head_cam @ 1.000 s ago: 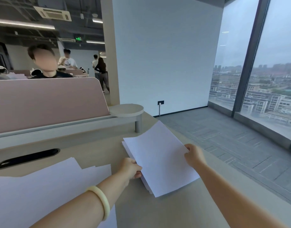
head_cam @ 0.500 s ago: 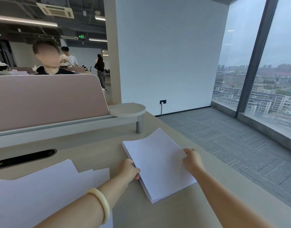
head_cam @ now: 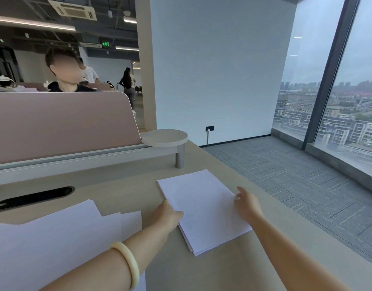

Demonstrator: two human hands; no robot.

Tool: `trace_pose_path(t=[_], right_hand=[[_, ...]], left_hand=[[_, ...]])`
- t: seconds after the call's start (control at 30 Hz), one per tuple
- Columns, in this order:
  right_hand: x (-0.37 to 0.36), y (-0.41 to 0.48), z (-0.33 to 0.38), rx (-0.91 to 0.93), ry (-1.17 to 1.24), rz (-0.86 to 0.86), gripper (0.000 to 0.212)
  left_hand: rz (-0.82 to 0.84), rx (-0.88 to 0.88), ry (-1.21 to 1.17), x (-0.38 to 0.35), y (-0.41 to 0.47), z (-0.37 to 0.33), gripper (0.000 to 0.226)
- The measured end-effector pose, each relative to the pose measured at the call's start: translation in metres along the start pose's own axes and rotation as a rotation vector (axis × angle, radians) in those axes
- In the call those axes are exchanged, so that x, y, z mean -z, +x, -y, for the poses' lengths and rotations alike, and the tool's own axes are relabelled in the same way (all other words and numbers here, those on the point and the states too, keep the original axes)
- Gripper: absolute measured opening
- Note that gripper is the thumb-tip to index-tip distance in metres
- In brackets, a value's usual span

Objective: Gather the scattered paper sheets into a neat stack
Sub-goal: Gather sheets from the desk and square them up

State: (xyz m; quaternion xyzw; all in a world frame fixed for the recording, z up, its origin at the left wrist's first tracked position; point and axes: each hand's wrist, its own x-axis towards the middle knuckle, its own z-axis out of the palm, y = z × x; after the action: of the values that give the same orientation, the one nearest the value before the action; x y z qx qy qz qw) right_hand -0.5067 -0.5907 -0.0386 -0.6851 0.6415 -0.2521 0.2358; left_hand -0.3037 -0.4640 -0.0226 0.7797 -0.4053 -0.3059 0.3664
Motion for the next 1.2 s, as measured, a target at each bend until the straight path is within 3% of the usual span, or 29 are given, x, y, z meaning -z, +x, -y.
trace_pose_path(t=[0.27,0.47,0.63,0.93,1.2], right_hand=[[0.003,-0.009,0.006,0.012,0.090,0.062,0.056],[0.009,-0.021,0.015,0.115,0.097,0.051,0.057],[0.021,-0.038,0.035,0.223,0.173,0.021,0.054],[0.040,-0.103,0.093,0.394,0.242,0.007,0.044],[0.007,-0.185,0.154,0.471,0.250,0.110,0.039]], left_hand=[[0.039,0.053,-0.254,-0.004,0.003,-0.002,0.036],[0.010,-0.023,-0.231,0.003,0.004,0.002,0.070],[-0.041,-0.117,-0.285,0.023,-0.007,-0.005,0.078],[-0.164,-0.254,-0.311,0.080,-0.070,-0.013,0.064],[-0.341,-0.230,-0.272,0.190,-0.129,0.045,0.061]])
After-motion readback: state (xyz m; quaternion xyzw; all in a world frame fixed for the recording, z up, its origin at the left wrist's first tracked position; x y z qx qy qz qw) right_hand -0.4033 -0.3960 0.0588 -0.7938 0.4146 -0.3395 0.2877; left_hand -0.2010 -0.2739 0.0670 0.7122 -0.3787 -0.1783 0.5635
